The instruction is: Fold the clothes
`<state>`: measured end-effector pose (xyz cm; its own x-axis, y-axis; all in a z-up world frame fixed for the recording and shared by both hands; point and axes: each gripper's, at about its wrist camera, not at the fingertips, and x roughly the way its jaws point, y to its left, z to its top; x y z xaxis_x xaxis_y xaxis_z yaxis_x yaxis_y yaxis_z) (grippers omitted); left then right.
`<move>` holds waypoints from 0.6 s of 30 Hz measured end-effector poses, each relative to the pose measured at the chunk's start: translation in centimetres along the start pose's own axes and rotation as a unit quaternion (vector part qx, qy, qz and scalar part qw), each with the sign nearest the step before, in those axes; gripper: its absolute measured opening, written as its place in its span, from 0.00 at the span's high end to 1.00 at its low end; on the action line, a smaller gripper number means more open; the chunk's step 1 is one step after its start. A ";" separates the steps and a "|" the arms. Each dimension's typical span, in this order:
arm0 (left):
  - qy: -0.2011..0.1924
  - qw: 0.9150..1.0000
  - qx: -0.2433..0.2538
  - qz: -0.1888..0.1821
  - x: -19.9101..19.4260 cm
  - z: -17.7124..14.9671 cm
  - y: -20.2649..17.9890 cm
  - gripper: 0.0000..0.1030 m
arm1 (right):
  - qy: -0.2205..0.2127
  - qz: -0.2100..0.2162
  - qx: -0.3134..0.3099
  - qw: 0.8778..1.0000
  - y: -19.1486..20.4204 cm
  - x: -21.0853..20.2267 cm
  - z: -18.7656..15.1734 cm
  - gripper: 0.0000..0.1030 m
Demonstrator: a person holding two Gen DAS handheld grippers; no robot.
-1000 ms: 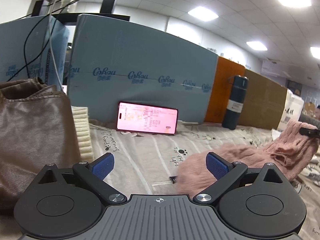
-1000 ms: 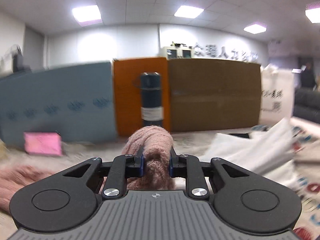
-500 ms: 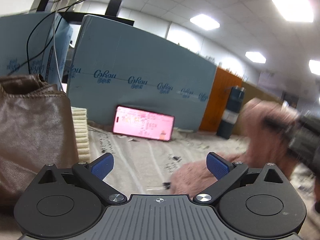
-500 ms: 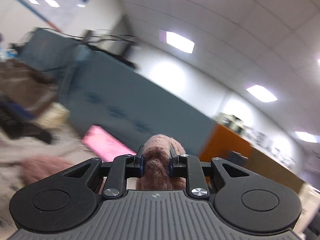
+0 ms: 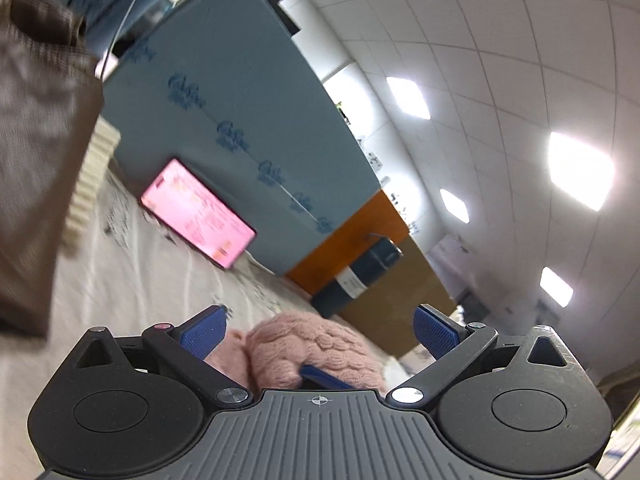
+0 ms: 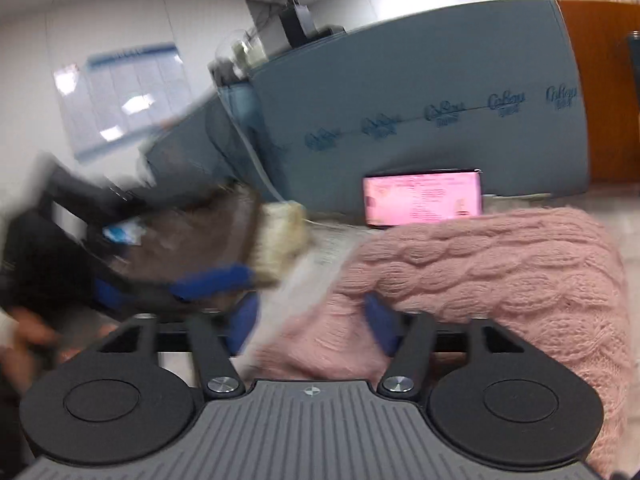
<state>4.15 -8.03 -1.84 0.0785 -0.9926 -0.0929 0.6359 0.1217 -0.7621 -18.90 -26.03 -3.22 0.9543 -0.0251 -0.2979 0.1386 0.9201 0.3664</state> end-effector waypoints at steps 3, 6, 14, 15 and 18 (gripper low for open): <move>0.017 0.999 -0.029 -0.009 0.9 -0.4 0.2 0.02 | -0.069 0.034 -0.004 0.997 -0.7 -4.0 0.9 0.14; 0.042 0.998 -0.047 -0.013 2.5 -0.9 0.1 0.02 | -0.118 0.026 0.015 0.993 -3.1 -6.8 1.5 0.08; 0.105 0.993 -0.006 0.061 7.5 -2.9 -1.2 0.10 | -0.105 0.100 0.213 0.966 -11.4 -6.6 -0.5 0.08; 0.113 0.991 0.013 0.076 8.0 -3.3 -1.5 0.16 | -0.104 0.100 0.223 0.964 -11.7 -6.6 -0.5 0.08; 0.133 0.982 0.101 0.089 9.4 -4.7 -2.7 0.64 | -0.107 0.091 0.231 0.963 -11.8 -7.1 -1.0 0.07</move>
<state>-0.40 -17.65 -3.65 0.0167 -0.9172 -0.3980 0.7717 0.2649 -0.5781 -27.60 -36.32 -6.33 0.9998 -0.0045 -0.0216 0.0194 0.6453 0.7637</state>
